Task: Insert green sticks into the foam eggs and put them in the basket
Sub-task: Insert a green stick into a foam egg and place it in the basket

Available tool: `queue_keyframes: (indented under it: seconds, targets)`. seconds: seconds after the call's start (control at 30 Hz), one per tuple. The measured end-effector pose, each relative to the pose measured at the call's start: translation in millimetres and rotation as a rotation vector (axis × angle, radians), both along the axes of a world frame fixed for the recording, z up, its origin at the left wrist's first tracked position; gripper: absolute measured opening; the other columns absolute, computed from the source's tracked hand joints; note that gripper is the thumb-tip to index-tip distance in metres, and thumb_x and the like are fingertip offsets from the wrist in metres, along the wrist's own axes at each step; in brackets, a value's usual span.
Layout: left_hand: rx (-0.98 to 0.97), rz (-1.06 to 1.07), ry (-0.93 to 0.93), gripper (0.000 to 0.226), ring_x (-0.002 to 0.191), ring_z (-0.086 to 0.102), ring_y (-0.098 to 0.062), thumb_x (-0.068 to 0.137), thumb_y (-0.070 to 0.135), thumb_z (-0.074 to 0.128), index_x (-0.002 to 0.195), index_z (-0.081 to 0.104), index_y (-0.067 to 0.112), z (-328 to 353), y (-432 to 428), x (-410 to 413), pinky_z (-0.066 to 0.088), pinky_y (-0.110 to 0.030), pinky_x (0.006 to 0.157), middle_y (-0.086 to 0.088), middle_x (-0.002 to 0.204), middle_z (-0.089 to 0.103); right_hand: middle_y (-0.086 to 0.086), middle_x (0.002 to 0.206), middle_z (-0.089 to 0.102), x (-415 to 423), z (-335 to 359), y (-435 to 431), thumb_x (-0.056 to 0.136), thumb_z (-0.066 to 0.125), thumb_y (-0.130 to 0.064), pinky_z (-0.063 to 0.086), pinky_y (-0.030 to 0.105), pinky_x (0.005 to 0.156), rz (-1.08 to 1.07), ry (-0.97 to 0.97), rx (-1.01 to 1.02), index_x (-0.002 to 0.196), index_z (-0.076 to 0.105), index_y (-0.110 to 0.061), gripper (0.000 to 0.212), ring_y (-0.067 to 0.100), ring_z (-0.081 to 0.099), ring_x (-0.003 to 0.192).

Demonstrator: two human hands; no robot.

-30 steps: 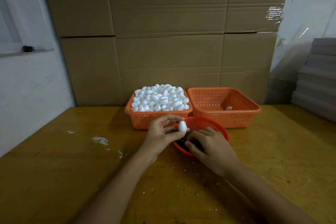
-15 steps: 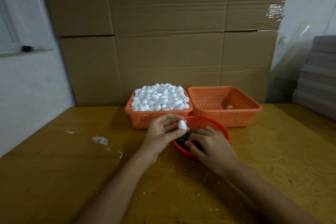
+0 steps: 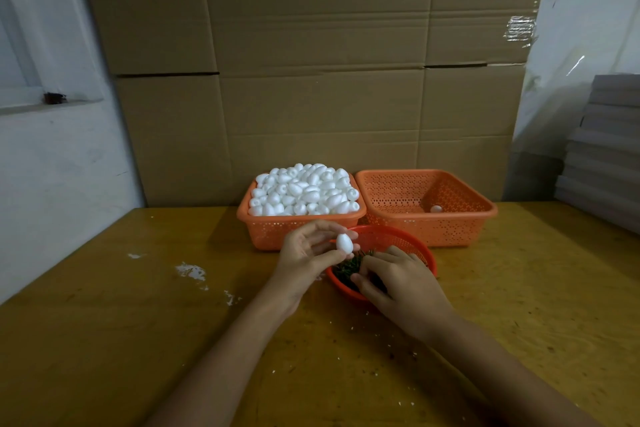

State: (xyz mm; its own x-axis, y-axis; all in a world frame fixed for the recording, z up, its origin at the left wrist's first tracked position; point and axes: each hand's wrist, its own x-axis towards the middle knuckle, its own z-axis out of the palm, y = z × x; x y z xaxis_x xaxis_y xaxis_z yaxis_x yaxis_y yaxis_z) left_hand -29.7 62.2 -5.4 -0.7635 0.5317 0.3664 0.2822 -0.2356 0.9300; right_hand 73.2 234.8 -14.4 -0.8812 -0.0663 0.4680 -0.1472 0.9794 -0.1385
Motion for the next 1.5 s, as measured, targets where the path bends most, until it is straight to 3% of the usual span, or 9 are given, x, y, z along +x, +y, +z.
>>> queue_keyframes:
  seconds: [0.2, 0.47, 0.63, 0.83, 0.93, 1.03, 1.2, 1.37, 1.5]
  targets:
    - [-0.008, 0.01, -0.008, 0.03, 0.112, 0.074, -0.033, 0.081, 0.013, 0.085, 0.107, 0.072, 0.017, -0.7, 0.0, -1.3, 0.044, -0.074, 0.106, -0.012, 0.121, 0.077, -0.022, 0.086, 0.052, -0.5, -0.8, 0.2, 0.102, 0.033, -0.057, 0.038, 0.03, 0.078, -0.001, 0.004, 0.005, 0.095, 0.064, -0.034, 0.039, 0.002, 0.04, 0.086]
    - [0.025, -0.017, -0.059, 0.028, 0.118, 0.071, -0.037, 0.086, -0.006, 0.076, 0.107, 0.067, 0.011, -3.8, 0.0, -6.6, 0.061, -0.041, 0.096, -0.018, 0.123, 0.075, -0.023, 0.086, 0.048, -0.1, -1.5, 0.9, 0.104, 0.036, -0.054, 0.035, 0.029, 0.079, -0.001, 0.006, 0.0, 0.096, 0.064, -0.034, 0.036, 0.002, 0.039, 0.087]
    - [0.047, -0.021, -0.071, 0.049, 0.116, 0.072, -0.036, 0.082, -0.01, 0.074, 0.126, 0.055, 0.001, -4.3, 0.0, -6.4, 0.047, -0.061, 0.106, -0.02, 0.118, 0.076, -0.022, 0.091, 0.054, 0.0, -0.9, 1.0, 0.103, 0.032, -0.056, 0.03, 0.028, 0.077, -0.007, -0.008, 0.022, 0.101, 0.065, -0.035, 0.04, 0.001, 0.039, 0.089]
    - [0.033, 0.001, -0.048, 0.052, 0.112, 0.073, -0.038, 0.076, -0.007, 0.077, 0.122, 0.058, 0.008, -1.3, -0.2, -3.3, 0.044, -0.06, 0.093, -0.02, 0.113, 0.077, -0.022, 0.088, 0.053, 0.0, -1.2, 1.9, 0.102, 0.028, -0.059, 0.028, 0.028, 0.076, -0.004, 0.0, 0.009, 0.098, 0.065, -0.035, 0.045, 0.001, 0.038, 0.088]
    - [0.037, -0.012, -0.039, 0.051, 0.113, 0.073, -0.036, 0.077, -0.008, 0.077, 0.122, 0.059, 0.008, -0.9, -0.2, -3.1, 0.046, -0.059, 0.096, -0.019, 0.114, 0.077, -0.021, 0.086, 0.051, 1.6, 4.4, 4.2, 0.104, 0.031, -0.058, 0.035, 0.031, 0.079, 0.031, -0.036, 0.014, 0.093, 0.06, -0.035, 0.039, 0.002, 0.039, 0.088]
    - [0.023, -0.011, -0.02, 0.049, 0.113, 0.073, -0.035, 0.08, -0.002, 0.082, 0.123, 0.062, 0.008, 0.0, -0.1, -2.7, 0.05, -0.06, 0.103, -0.015, 0.118, 0.077, -0.017, 0.093, 0.057, 4.1, 15.7, 13.9, 0.108, 0.041, -0.047, 0.038, 0.029, 0.083, 0.169, -0.157, -0.009, 0.096, 0.063, -0.031, 0.029, 0.003, 0.043, 0.092]
    - [-0.008, 0.008, -0.001, 0.043, 0.11, 0.075, -0.031, 0.083, -0.002, 0.084, 0.121, 0.066, 0.009, -1.1, 1.2, -2.1, 0.059, -0.037, 0.099, -0.011, 0.118, 0.078, -0.026, 0.104, 0.06, 9.5, 30.9, 28.3, 0.1, 0.058, -0.017, 0.032, 0.008, 0.087, 0.245, -0.28, -0.128, 0.111, 0.074, -0.029, 0.023, -0.001, 0.047, 0.105]
    - [-0.006, 0.017, 0.004, 0.043, 0.108, 0.076, -0.032, 0.084, -0.001, 0.084, 0.121, 0.067, 0.009, -1.0, 1.8, -2.4, 0.06, -0.038, 0.096, -0.01, 0.119, 0.078, -0.024, 0.102, 0.066, 8.5, 31.3, 29.8, 0.093, 0.066, -0.015, 0.038, 0.011, 0.081, 0.205, -0.277, -0.212, 0.103, 0.078, -0.035, 0.026, -0.004, 0.054, 0.1]
    - [0.04, 0.012, -0.04, 0.035, 0.106, 0.076, -0.035, 0.085, 0.001, 0.083, 0.116, 0.072, 0.01, -0.7, 2.7, -1.9, 0.062, -0.028, 0.08, -0.01, 0.123, 0.076, -0.025, 0.1, 0.073, 6.3, 29.3, 30.2, 0.094, 0.069, -0.012, 0.049, 0.013, 0.082, 0.189, -0.204, -0.329, 0.103, 0.081, -0.035, 0.027, -0.006, 0.064, 0.098]
